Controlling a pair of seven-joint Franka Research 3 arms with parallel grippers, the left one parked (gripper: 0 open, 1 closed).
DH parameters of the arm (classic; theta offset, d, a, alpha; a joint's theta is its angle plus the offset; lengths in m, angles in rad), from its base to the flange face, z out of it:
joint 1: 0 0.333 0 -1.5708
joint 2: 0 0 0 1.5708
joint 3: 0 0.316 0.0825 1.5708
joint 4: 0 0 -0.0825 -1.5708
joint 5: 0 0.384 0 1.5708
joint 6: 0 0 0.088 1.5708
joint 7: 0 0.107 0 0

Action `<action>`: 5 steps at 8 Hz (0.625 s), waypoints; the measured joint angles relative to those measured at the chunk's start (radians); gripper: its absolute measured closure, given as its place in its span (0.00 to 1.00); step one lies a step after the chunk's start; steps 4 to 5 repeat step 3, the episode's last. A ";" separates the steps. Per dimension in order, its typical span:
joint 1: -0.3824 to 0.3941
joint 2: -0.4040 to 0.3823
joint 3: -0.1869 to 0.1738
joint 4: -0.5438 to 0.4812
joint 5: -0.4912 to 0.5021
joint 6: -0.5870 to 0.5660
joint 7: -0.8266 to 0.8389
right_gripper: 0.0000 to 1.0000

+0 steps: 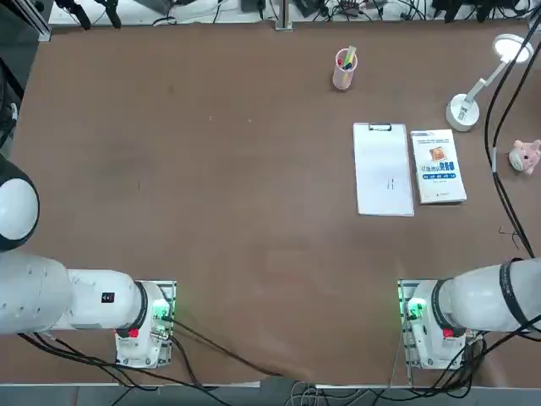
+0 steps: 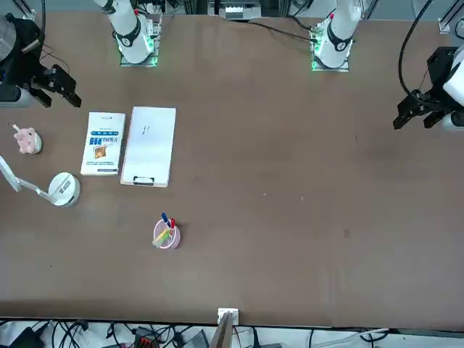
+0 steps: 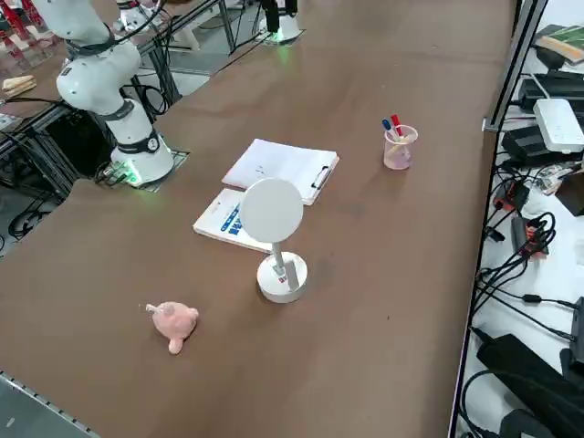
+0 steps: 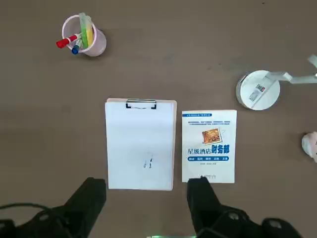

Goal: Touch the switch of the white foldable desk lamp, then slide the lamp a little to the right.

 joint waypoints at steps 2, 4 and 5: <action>0.000 0.003 -0.001 -0.005 0.001 -0.007 0.051 0.00; 0.000 0.003 -0.001 -0.006 0.001 -0.014 0.060 0.00; 0.000 0.003 -0.001 -0.006 0.001 -0.014 0.060 0.00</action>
